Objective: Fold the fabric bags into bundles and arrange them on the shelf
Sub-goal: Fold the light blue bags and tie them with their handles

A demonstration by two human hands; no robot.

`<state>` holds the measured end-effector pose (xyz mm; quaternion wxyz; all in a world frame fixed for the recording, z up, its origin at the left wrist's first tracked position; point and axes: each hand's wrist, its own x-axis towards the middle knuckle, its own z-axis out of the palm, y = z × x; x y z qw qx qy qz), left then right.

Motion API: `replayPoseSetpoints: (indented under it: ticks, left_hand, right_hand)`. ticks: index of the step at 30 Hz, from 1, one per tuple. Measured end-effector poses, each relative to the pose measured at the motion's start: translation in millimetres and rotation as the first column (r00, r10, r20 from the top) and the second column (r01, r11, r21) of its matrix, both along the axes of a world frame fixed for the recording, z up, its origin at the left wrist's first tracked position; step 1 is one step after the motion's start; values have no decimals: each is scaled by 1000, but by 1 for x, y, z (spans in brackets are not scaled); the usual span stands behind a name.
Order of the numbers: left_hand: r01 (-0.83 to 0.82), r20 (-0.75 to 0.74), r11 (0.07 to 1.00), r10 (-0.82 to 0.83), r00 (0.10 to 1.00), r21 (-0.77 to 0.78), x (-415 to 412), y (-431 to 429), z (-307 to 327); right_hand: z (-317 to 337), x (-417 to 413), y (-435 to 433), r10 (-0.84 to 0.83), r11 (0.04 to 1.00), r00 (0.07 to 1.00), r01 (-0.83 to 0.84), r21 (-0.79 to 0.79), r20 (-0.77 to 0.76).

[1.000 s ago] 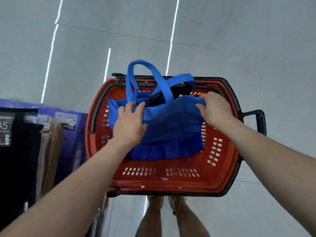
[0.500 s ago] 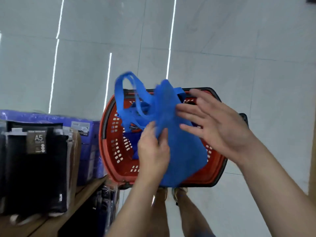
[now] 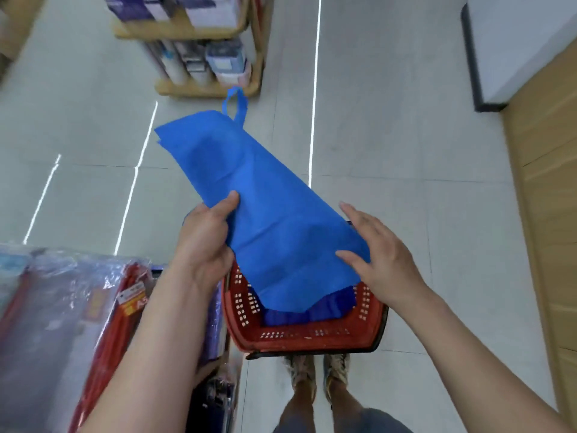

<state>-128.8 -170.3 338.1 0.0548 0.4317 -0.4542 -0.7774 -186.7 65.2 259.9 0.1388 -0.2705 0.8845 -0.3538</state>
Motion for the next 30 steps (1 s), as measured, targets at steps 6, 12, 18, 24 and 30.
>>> replayPoseSetpoints:
  ticks: [6, 12, 18, 24, 30]
  left_hand:
    - [34, 74, 952, -11, 997, -304, -3, -7, 44]
    - [375, 345, 275, -151, 926, -885, 28, 5, 36]
    - [634, 542, -97, -628, 559, -767, 81, 87, 27]
    - [507, 519, -159, -454, 724, -847, 94, 95, 24]
    - [468, 412, 102, -339, 846, -878, 91, 67, 57]
  right_hand:
    - [52, 18, 0, 26, 992, 983, -48, 113, 184]
    - [80, 32, -4, -234, 938, 892, 312, -151, 387]
    - [102, 41, -26, -267, 825, 796, 480, -297, 544]
    - [124, 49, -36, -186, 710, 610, 625, -323, 771]
    - [156, 48, -22, -33, 836, 633, 442, -326, 774]
